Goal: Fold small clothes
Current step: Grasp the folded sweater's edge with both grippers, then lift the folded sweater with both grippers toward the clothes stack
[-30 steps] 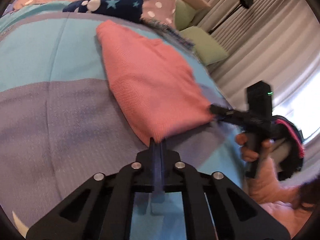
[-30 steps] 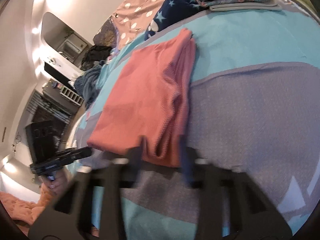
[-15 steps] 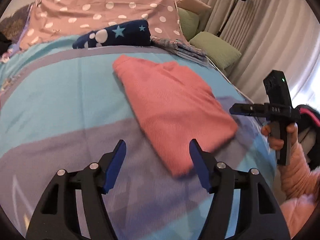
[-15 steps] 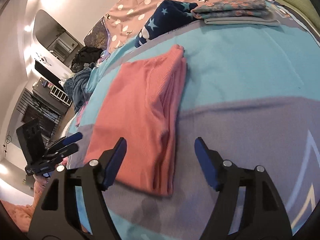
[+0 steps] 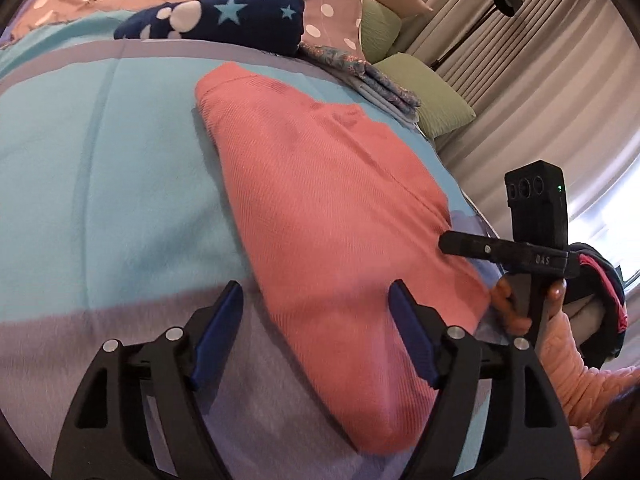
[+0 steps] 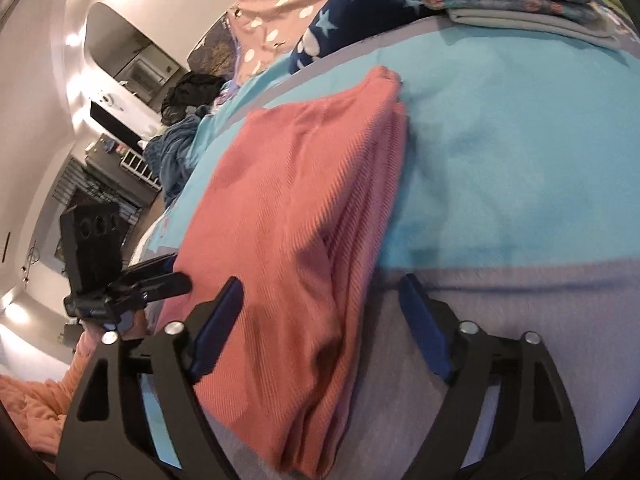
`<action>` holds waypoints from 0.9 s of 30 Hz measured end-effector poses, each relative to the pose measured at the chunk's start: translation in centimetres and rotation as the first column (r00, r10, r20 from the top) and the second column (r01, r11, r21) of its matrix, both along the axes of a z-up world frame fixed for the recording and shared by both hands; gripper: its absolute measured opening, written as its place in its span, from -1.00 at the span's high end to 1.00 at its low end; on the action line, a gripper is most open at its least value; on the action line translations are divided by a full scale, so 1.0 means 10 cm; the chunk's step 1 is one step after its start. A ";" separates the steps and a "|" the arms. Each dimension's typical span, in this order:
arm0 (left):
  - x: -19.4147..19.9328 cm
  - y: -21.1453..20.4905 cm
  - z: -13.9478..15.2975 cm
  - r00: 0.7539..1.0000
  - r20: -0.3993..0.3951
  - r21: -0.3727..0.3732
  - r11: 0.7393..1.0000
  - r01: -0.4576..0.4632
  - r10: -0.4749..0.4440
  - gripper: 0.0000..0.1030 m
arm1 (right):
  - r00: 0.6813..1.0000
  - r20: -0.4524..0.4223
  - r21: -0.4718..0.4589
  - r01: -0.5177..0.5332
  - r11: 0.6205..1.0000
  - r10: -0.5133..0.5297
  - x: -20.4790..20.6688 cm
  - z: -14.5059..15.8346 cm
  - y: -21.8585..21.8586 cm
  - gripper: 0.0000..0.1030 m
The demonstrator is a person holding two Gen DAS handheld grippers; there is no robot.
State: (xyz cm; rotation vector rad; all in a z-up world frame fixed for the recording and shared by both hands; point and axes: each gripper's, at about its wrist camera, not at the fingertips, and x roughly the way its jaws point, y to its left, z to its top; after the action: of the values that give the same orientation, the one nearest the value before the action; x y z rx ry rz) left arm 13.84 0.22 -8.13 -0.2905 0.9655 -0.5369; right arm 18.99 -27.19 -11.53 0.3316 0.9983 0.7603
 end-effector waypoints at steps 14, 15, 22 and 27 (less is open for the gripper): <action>0.52 -0.13 -0.03 0.997 -0.006 -0.042 0.996 0.074 -0.074 -0.62 | 0.993 0.060 0.029 -0.108 0.994 0.106 0.37 0.08 0.25 -0.96; 0.55 -0.13 -0.03 0.997 -0.008 -0.048 0.996 0.076 -0.077 -0.62 | 0.992 0.068 0.021 -0.111 0.994 0.109 0.41 0.09 0.29 -0.96; 0.82 -0.13 -0.05 0.995 -0.003 -0.085 0.991 0.100 -0.101 -0.62 | 0.988 0.082 0.013 -0.129 0.992 0.128 0.67 0.08 0.44 -0.66; 0.94 -0.17 -0.05 0.994 0.007 -0.076 0.991 0.108 -0.108 -0.56 | 0.997 0.032 0.064 -0.072 0.995 0.070 0.79 -0.01 0.29 0.11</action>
State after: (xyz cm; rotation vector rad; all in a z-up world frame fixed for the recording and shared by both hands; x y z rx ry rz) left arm 23.19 -1.48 -8.68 -0.3074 0.9633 -0.6741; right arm 26.85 -24.31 -11.58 0.3418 0.9623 0.8611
